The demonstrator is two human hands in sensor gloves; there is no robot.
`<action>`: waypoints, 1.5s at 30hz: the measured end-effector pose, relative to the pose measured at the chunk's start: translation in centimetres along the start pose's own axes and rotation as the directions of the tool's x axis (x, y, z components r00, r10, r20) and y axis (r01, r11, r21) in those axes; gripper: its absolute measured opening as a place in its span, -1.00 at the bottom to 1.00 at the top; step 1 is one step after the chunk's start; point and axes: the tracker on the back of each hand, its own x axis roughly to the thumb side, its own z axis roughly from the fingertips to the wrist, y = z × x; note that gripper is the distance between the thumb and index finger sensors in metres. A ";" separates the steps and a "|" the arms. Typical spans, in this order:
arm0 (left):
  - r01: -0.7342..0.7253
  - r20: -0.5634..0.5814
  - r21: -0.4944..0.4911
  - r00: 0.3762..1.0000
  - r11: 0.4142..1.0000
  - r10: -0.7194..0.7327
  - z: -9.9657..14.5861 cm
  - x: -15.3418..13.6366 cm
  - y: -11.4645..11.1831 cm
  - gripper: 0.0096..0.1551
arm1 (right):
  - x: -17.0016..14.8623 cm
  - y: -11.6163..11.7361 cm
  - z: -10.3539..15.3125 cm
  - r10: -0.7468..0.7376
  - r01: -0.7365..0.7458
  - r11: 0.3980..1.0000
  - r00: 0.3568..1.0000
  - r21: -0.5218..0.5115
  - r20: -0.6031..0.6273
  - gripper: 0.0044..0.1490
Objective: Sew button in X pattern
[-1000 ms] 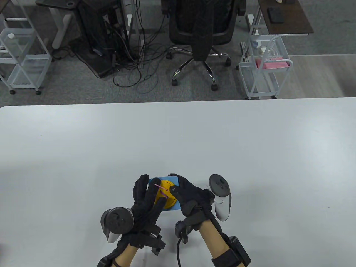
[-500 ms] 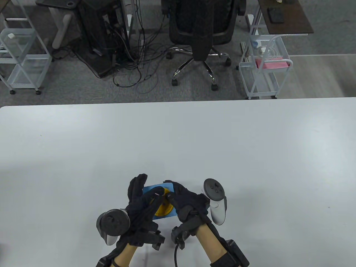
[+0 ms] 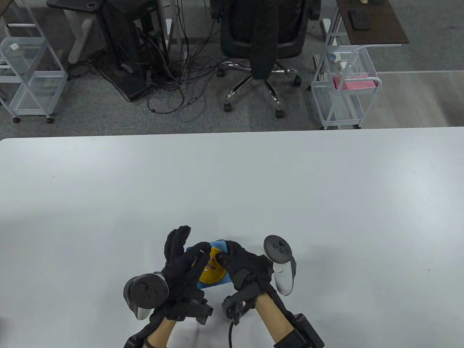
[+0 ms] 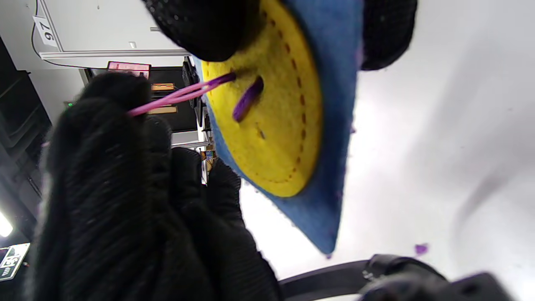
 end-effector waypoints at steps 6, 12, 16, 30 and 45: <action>-0.014 0.039 0.017 0.999 1.000 0.013 -0.1 0.5 0.5 -0.62 | -0.2 -0.2 0.0 0.011 -0.011 1.000 1.000 -0.006 -0.012 -0.42; -0.024 0.044 0.050 0.999 0.998 0.022 -0.1 0.6 1.3 -0.62 | -0.4 -0.3 -0.1 0.018 -0.018 1.000 1.000 -0.005 -0.026 -0.42; -0.038 0.044 0.043 0.998 0.998 0.036 -0.2 0.4 1.6 -0.62 | -0.5 -0.2 -0.2 0.038 -0.038 0.999 0.998 -0.008 -0.041 -0.41; -0.011 0.037 0.050 0.999 0.999 0.010 -0.4 -0.1 3.3 -0.62 | -1.0 -0.2 -0.3 0.104 -0.106 0.994 0.992 -0.016 -0.067 -0.41; -0.059 0.033 0.030 0.998 0.998 0.058 -0.5 -0.4 3.6 -0.61 | -1.3 -0.7 -0.5 0.113 -0.115 0.993 0.988 -0.018 -0.104 -0.41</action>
